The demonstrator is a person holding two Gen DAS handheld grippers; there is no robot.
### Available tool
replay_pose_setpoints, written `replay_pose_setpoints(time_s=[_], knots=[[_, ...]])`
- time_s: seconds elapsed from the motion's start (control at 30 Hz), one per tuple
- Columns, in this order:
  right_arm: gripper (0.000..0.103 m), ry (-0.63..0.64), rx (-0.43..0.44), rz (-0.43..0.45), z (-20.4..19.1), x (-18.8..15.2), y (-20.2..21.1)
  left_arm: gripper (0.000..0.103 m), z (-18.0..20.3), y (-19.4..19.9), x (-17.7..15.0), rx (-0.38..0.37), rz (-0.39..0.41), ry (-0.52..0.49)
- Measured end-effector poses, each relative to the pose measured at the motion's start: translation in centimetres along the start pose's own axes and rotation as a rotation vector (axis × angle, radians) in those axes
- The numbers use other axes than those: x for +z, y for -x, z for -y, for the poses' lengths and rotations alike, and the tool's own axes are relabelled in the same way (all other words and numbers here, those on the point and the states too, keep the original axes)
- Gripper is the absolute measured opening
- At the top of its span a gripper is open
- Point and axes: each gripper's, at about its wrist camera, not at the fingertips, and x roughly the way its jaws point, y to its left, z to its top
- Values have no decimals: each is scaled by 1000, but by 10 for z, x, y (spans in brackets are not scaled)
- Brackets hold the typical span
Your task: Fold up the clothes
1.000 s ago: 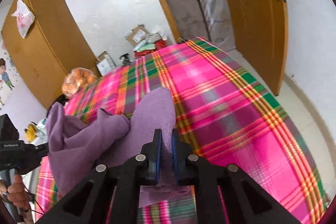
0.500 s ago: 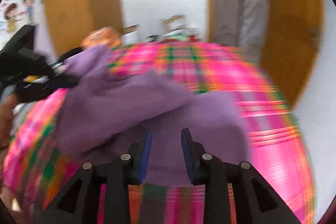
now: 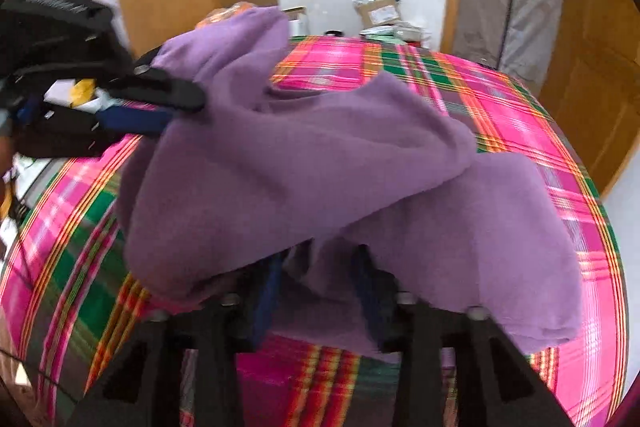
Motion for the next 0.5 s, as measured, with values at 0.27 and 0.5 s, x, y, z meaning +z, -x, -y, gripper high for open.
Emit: replay_pose_setpoints(time_s=[0.27, 0.5], knots=[[8, -129, -109, 113, 41, 8, 41, 23, 11, -7, -10, -7, -31, -53], [8, -241, -253, 167, 93, 5, 62, 23, 10, -9, -4, -25, -35, -51]])
